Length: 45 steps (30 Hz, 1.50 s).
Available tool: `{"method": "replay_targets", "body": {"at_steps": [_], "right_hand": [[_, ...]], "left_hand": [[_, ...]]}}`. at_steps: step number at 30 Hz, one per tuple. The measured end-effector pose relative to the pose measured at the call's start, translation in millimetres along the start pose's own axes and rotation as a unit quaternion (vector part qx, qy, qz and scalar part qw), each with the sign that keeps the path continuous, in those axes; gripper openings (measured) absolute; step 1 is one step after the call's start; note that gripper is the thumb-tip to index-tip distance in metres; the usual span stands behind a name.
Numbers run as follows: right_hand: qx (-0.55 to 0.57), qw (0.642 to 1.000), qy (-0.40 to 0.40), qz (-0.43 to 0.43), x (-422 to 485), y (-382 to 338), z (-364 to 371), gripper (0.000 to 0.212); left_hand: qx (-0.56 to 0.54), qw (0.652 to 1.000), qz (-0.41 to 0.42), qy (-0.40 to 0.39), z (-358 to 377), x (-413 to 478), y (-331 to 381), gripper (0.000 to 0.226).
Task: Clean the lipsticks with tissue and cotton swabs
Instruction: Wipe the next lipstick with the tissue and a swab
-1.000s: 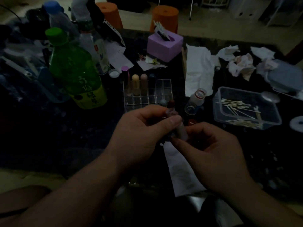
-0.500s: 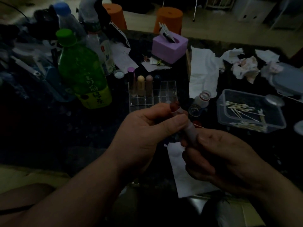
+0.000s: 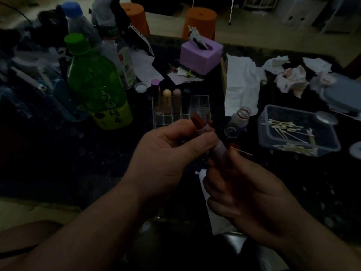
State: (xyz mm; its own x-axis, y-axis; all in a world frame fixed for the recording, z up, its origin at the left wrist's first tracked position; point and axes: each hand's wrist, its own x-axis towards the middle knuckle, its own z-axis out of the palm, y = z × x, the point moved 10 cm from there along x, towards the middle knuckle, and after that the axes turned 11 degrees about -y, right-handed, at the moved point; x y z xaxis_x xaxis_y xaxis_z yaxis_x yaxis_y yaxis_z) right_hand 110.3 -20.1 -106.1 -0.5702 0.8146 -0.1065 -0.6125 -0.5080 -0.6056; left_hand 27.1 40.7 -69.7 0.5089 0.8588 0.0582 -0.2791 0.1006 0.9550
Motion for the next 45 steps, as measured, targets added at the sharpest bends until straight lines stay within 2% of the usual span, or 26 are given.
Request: {"method": "replay_targets", "body": {"at_steps": [2,5,7,10,15,17,20,22,23,24,26,27,28,29,32,35,38,41,43,44,45], "right_hand": [[-0.027,0.999,0.031,-0.015,-1,-2,-5,0.058],[-0.013,0.999,0.05,-0.016,-1,4,-8,0.035],[0.026,0.999,0.032,-0.02,2,8,-3,0.037],[0.023,0.999,0.037,-0.028,1,7,-4,0.037],[0.027,0.997,0.065,-0.014,-2,5,-6,0.039],[0.015,0.998,0.068,0.002,-3,12,-7,0.039],[-0.019,0.992,0.115,0.048,-9,29,-19,0.043],[-0.094,0.979,0.16,0.089,-17,32,-31,0.04],[-0.18,0.958,0.191,0.115,-23,29,-40,0.038],[-0.298,0.919,0.218,0.137,-29,20,-51,0.036],[-0.547,0.79,0.235,0.15,-35,-6,-65,0.024],[-0.633,0.722,0.237,0.152,-37,-18,-71,0.018],[-0.68,0.671,0.25,0.155,-39,-28,-79,0.014],[-0.698,0.645,0.272,0.154,-42,-38,-86,0.013],[-0.729,0.597,0.311,0.125,-43,-60,-95,0.013],[-0.783,0.564,0.242,0.104,-22,-54,-78,0.012],[-0.813,0.538,0.17,0.141,-3,-33,-74,0.025],[-0.827,0.499,0.176,0.19,2,-27,-80,0.019],[-0.809,0.508,0.18,0.234,-1,-25,-87,0.017],[-0.791,0.533,0.176,0.243,-3,-25,-88,0.019],[-0.765,0.573,0.173,0.238,-5,-27,-86,0.02]], "left_hand": [[0.016,1.0,-0.008,0.003,-1,0,-2,0.011],[0.03,0.999,-0.019,0.01,-3,1,-5,0.012],[0.022,0.999,-0.022,0.016,-3,1,-7,0.013],[0.015,0.999,-0.029,0.03,-3,1,-12,0.019],[-0.014,0.991,-0.11,-0.079,25,-5,-30,0.02],[0.004,0.987,-0.149,-0.059,22,-11,-42,0.021],[0.044,0.985,-0.165,-0.01,5,-15,-47,0.024],[0.073,0.982,-0.174,0.013,-7,-16,-42,0.02],[0.118,0.977,-0.174,0.025,-15,-16,-38,0.018],[0.17,0.969,-0.174,0.037,-23,-16,-33,0.015],[0.228,0.954,-0.179,0.073,-39,-16,-30,0.017],[0.231,0.951,-0.186,0.091,-46,-17,-32,0.02],[0.226,0.949,-0.194,0.107,-52,-18,-37,0.023],[0.226,0.946,-0.203,0.117,-56,-18,-42,0.026],[0.279,0.929,-0.221,0.1,-55,-16,-54,0.025],[0.291,0.923,-0.243,0.064,-46,-16,-65,0.023],[0.251,0.932,-0.258,0.041,-37,-14,-72,0.023],[0.215,0.942,-0.255,0.026,-28,-15,-71,0.019],[0.22,0.939,-0.266,-0.001,-24,-18,-69,0.016],[0.219,0.937,-0.271,-0.016,-22,-20,-69,0.017],[0.216,0.937,-0.272,-0.032,-19,-21,-67,0.02]]}}
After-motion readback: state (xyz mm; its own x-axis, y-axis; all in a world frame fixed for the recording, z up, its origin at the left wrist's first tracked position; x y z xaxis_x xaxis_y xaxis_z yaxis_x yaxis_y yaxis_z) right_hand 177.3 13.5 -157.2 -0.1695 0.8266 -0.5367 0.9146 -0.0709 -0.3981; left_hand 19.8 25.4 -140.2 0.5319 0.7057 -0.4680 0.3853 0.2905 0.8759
